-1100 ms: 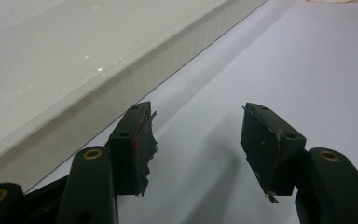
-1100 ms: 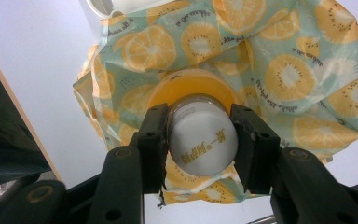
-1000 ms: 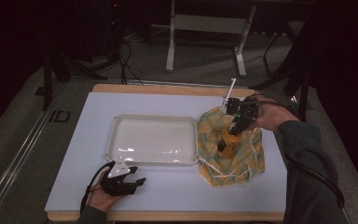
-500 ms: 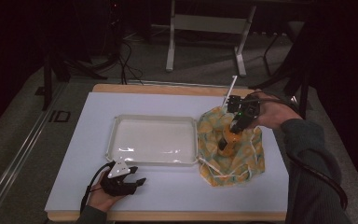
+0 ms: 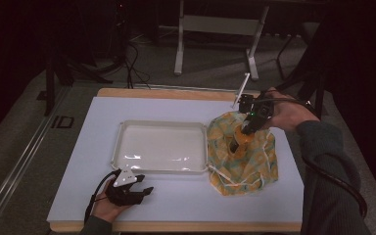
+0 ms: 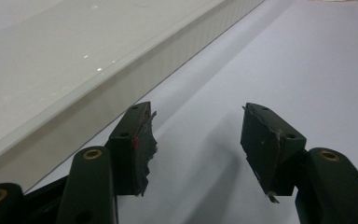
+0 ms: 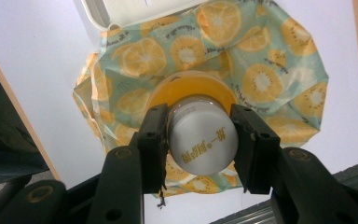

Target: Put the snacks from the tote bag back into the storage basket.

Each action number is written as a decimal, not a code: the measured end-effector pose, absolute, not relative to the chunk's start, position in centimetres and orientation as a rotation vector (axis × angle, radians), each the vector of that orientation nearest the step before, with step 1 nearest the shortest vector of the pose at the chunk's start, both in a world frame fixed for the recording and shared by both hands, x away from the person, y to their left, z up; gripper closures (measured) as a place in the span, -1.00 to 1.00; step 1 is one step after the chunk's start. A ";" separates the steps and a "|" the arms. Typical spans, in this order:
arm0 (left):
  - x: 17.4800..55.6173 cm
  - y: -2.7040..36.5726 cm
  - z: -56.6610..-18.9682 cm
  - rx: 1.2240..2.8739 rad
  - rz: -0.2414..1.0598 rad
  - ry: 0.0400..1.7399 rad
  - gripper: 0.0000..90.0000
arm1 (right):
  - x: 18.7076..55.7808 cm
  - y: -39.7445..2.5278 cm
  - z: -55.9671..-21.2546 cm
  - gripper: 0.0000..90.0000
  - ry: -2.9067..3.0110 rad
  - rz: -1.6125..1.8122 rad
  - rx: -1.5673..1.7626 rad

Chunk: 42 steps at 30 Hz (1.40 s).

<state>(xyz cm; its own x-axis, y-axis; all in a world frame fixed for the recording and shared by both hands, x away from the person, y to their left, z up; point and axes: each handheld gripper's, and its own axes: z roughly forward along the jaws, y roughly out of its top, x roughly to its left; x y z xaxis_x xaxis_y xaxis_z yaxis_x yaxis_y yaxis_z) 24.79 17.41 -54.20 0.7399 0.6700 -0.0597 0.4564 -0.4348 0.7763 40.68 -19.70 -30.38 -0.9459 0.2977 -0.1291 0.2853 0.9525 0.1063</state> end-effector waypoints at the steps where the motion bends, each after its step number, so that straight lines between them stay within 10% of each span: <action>1: 24.8 17.4 -54.2 2.106 0.327 0.847 -0.03 | 40.7 -19.7 -30.2 0.31 2.959 0.136 0.443; 42: 24.8 17.4 -54.2 2.112 0.325 0.839 -0.04 | 40.8 -16.3 -28.6 0.31 2.923 0.152 0.355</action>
<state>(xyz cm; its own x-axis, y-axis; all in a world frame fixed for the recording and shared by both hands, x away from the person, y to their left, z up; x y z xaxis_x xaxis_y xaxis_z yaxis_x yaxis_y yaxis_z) 24.78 17.37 -54.21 0.7448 0.6649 -0.0567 0.4529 -0.4412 0.7748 40.78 -16.29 -28.58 -0.9527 0.2464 -0.1776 0.2267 0.9660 0.1241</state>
